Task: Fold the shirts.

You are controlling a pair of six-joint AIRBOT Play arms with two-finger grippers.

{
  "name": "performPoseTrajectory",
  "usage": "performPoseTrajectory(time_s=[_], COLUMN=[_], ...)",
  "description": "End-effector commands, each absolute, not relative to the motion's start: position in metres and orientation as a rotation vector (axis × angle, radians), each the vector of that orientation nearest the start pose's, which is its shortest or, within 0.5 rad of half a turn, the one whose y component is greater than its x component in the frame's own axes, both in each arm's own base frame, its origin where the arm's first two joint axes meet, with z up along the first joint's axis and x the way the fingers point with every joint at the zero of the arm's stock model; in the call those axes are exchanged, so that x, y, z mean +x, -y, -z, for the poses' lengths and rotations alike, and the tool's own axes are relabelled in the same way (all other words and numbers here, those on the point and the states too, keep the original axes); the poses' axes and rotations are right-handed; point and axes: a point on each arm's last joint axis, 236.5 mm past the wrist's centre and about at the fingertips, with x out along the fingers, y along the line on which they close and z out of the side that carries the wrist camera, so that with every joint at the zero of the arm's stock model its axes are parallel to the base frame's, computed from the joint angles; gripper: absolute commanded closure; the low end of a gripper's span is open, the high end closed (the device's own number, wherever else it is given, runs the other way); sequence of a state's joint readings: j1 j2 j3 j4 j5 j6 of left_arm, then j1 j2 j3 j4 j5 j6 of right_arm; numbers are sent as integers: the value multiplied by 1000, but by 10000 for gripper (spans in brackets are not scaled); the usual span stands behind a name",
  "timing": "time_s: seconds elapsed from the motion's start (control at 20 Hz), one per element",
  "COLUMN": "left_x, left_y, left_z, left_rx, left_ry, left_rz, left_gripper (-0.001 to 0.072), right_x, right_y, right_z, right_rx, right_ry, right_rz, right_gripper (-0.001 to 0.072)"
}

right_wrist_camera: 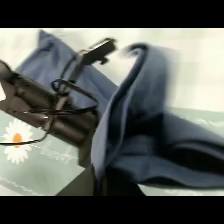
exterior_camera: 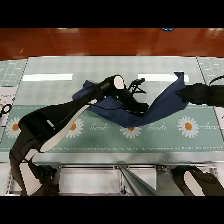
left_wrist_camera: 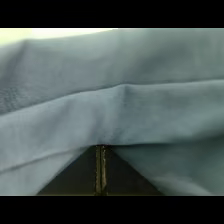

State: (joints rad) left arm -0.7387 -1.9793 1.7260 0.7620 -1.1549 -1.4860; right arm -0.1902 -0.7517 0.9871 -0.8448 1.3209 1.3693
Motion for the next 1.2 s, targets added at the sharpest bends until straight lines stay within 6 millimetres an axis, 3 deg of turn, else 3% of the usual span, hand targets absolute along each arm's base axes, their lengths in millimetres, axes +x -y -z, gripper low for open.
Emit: performPoseTrajectory(time_s=[0.0, 0.15, 0.25, 0.4, 0.5, 0.65, 0.8, 1.0, 1.15], left_x=[315, 371, 391, 376, 352, 315, 295, 298, 304], left_y=[439, 356, 287, 192, 151, 125, 120, 119, 118], left_z=[32, -14, -39, -70, -81, -87, -86, -82, -80], left_rx=[-259, -371, -442, -489, -509, -532, -530, -535, -539], left_ry=[-1549, -1444, -1341, -1201, -1136, -1089, -1059, -1054, -1041], left_rz=[988, 881, 781, 660, 597, 542, 524, 512, 498], left_gripper=[687, 687, 687, 687, 687, 686, 686, 686, 686], right_x=[302, 326, 348, 386, 411, 436, 443, 441, 451], right_y=[-137, -191, -231, -295, -340, -394, -430, -451, -460], right_z=[-163, -157, -152, -142, -131, -104, -69, -32, -24], right_rx=[489, 503, 473, 446, 442, 479, 516, 531, 578], right_ry=[-909, -931, -954, -987, -1005, -1049, -1110, -1167, -1140], right_rz=[-544, -658, -723, -819, -882, -943, -970, -968, -944], right_gripper=[691, 691, 691, 691, 691, 691, 691, 691, 691])
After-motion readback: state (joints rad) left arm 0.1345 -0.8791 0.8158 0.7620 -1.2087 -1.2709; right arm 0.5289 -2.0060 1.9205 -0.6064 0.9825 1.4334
